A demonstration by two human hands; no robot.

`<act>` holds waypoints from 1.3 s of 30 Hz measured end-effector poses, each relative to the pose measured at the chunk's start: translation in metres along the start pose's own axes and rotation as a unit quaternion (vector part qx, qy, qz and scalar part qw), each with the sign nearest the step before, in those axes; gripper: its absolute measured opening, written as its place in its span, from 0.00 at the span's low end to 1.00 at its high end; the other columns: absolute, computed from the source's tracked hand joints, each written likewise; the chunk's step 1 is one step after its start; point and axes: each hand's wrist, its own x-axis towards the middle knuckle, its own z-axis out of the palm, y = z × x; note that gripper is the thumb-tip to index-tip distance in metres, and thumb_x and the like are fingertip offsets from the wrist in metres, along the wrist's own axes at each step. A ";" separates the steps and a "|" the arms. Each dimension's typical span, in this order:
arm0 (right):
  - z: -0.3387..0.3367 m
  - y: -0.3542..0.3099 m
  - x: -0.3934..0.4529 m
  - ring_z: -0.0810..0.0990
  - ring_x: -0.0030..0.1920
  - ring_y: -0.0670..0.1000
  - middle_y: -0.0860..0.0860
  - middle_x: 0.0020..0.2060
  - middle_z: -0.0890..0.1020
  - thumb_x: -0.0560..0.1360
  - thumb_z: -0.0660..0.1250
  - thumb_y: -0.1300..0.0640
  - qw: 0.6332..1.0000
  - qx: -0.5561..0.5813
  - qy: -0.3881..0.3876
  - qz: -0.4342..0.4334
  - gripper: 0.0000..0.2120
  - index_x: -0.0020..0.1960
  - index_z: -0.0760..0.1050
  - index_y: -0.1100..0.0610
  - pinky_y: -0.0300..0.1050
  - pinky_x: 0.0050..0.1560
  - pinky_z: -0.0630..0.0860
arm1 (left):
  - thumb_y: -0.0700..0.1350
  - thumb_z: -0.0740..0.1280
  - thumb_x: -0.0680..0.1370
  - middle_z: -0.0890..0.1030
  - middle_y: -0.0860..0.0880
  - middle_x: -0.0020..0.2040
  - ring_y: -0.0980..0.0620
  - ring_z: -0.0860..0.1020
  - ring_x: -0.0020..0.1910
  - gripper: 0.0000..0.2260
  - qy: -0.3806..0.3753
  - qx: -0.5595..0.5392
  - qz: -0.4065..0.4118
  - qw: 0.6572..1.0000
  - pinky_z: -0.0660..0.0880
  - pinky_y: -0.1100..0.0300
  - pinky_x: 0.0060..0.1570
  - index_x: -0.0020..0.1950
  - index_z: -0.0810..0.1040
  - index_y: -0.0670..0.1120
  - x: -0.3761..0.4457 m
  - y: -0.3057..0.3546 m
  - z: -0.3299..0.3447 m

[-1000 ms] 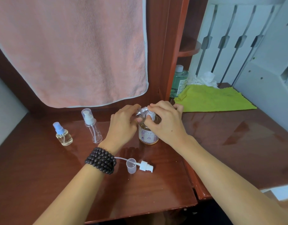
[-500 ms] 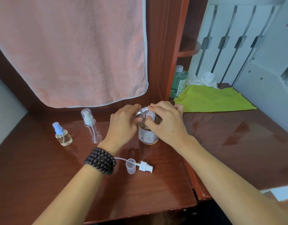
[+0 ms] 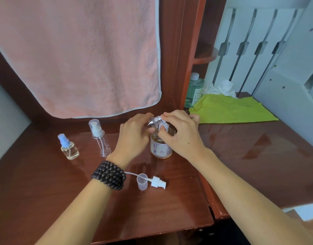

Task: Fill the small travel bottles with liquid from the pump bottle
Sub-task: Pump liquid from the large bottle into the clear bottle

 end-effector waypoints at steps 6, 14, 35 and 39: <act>0.002 0.000 -0.001 0.81 0.50 0.44 0.44 0.47 0.83 0.70 0.67 0.49 1.000 0.003 -0.023 0.013 0.12 0.48 0.86 0.52 0.48 0.52 0.59 | 0.47 0.66 0.73 0.76 0.58 0.49 0.49 0.79 0.49 0.16 -0.008 -0.004 -0.006 1.000 0.76 0.41 0.53 0.61 0.76 0.54 -0.005 -0.004 0.005; -0.004 0.001 -0.001 0.79 0.54 0.41 0.42 0.53 0.83 0.70 0.69 0.50 0.999 0.019 -0.027 0.006 0.13 0.53 0.85 0.51 0.51 0.56 0.62 | 0.48 0.67 0.74 0.77 0.58 0.50 0.49 0.79 0.51 0.16 -0.004 0.011 0.004 1.000 0.76 0.40 0.53 0.62 0.75 0.56 0.001 0.001 -0.003; -0.003 0.002 0.002 0.80 0.53 0.41 0.42 0.51 0.83 0.70 0.67 0.49 0.999 0.035 -0.029 0.020 0.14 0.51 0.85 0.51 0.52 0.56 0.62 | 0.49 0.66 0.73 0.78 0.58 0.51 0.48 0.80 0.51 0.16 -0.011 0.011 -0.010 1.000 0.76 0.39 0.54 0.61 0.73 0.58 0.000 0.001 -0.002; 0.001 0.003 0.002 0.81 0.51 0.41 0.43 0.48 0.83 0.70 0.66 0.47 0.999 0.030 -0.030 0.032 0.14 0.49 0.86 0.51 0.53 0.54 0.62 | 0.48 0.66 0.74 0.77 0.58 0.50 0.48 0.79 0.49 0.15 -0.014 0.011 -0.008 1.000 0.76 0.40 0.53 0.59 0.73 0.58 -0.002 0.000 0.001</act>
